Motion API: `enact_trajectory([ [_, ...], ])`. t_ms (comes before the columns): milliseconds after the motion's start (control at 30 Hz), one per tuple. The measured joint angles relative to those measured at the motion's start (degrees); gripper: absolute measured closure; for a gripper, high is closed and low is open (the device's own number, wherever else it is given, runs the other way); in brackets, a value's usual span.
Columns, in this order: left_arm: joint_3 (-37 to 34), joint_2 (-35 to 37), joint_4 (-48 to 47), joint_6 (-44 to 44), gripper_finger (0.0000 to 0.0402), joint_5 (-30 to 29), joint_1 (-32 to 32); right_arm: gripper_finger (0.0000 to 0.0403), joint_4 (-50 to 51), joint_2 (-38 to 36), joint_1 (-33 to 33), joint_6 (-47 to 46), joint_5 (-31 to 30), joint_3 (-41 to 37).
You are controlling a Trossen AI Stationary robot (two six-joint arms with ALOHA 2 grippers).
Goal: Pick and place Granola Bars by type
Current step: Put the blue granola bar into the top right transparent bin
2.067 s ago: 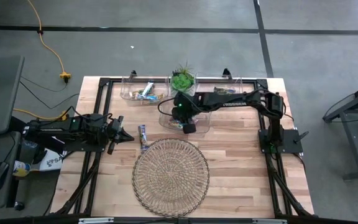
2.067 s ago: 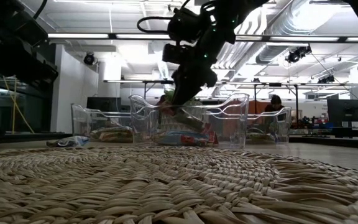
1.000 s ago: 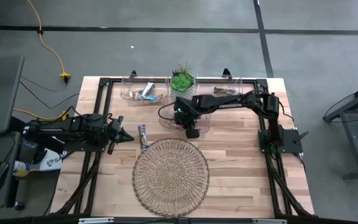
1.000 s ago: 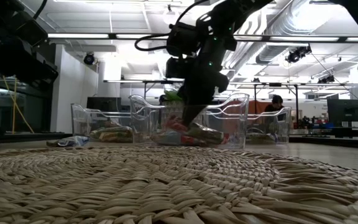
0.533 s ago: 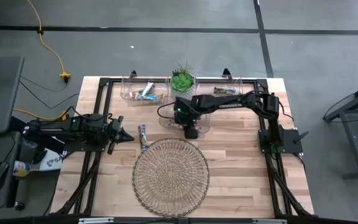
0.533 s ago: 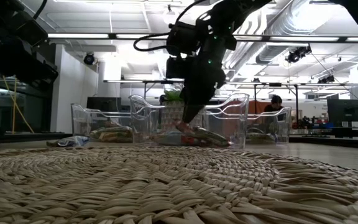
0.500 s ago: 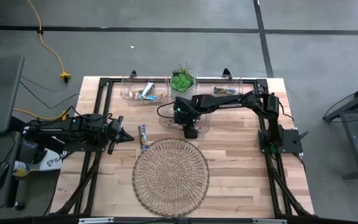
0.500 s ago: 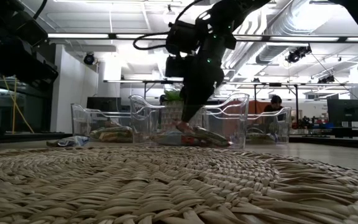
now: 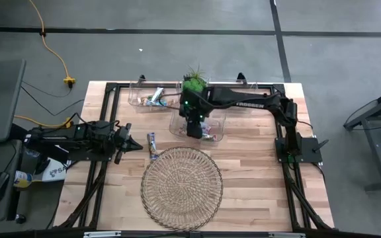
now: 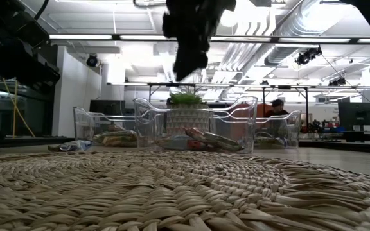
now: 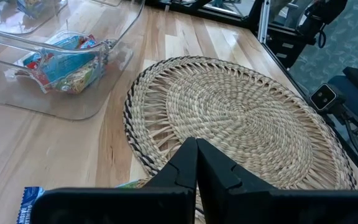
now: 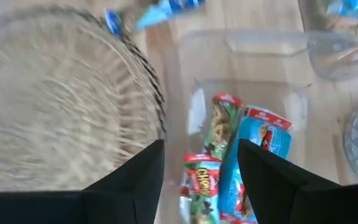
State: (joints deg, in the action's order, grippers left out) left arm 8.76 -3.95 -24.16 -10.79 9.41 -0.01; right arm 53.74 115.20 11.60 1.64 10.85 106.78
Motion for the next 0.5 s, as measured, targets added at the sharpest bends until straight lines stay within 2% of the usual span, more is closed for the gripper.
enact_trajectory([
  [333, 0.02, -0.01, -0.01, 0.00, 0.0401, 0.01, 0.00, 0.0214, 4.38, 0.00, -0.30, -11.56, 9.31, 14.30],
  [500, 0.00, -0.01, -0.01, 0.00, 0.0401, 0.00, 0.00, 0.0214, 4.61, 0.00, -1.76, -14.46, 9.45, 19.43],
])
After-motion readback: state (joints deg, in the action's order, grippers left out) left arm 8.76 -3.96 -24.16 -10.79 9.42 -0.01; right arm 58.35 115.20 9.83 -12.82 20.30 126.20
